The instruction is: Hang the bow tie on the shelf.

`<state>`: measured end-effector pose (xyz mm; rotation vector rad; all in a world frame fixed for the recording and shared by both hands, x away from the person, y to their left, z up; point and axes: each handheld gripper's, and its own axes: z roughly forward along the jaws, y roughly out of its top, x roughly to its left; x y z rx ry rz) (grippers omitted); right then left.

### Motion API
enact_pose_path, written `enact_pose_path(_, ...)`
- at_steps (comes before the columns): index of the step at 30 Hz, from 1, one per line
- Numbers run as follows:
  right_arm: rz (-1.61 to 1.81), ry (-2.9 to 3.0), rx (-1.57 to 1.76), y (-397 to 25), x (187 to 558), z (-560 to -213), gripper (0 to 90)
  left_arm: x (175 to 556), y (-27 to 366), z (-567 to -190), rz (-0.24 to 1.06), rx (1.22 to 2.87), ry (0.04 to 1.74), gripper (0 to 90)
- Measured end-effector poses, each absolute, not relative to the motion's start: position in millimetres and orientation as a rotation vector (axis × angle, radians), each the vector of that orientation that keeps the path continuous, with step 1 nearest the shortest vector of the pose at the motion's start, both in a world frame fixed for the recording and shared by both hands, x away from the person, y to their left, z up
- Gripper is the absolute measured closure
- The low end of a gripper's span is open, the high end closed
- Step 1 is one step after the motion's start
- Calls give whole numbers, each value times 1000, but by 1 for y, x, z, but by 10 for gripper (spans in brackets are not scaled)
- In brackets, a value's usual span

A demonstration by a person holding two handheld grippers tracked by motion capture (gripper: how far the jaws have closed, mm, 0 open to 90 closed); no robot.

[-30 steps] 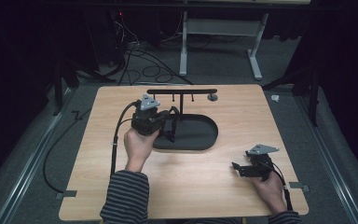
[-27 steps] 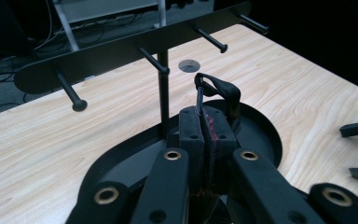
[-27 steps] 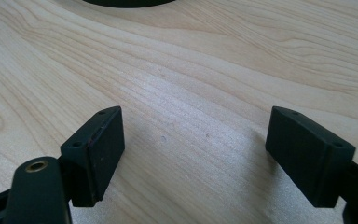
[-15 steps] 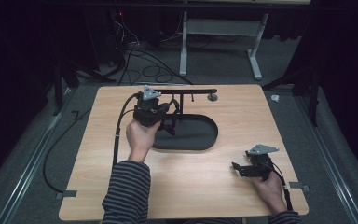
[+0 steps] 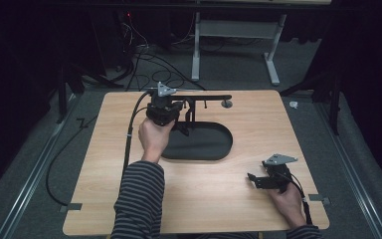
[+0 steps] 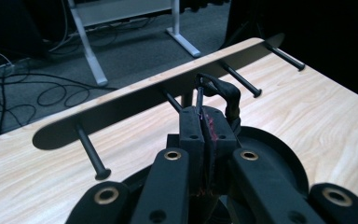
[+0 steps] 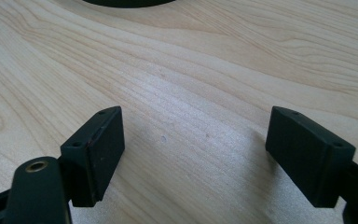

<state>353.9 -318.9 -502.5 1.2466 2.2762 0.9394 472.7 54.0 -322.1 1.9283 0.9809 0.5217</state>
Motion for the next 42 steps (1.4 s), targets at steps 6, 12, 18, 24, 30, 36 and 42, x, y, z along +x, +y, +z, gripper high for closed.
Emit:
enact_pose_path(6, 939, 2275, 1251, -319, 354, -502, 206, 483, 52, -330, 536, 1924, 1027, 877)
enact_pose_path(12, 939, 2276, 1247, -319, 354, -503, 205, 493, 52, -338, 547, 1905, 1074, 876)
enact_pose_path(18, 939, 2276, 1245, -319, 354, -503, 206, 495, 48, -342, 570, 1918, 1073, 870)
enact_pose_path(24, 939, 2276, 1245, -319, 354, -503, 206, 496, 49, -343, 557, 1929, 1083, 852)
enact_pose_path(30, 939, 2276, 1246, -319, 354, -502, 206, 493, 52, -342, 522, 1915, 1076, 788)
enact_pose_path(36, 940, 2276, 1249, -319, 354, -502, 206, 487, 58, -342, 506, 1907, 1069, 754)
enact_pose_path(42, 939, 2275, 1251, -319, 354, -502, 206, 478, 63, -340, 506, 1896, 1039, 710)
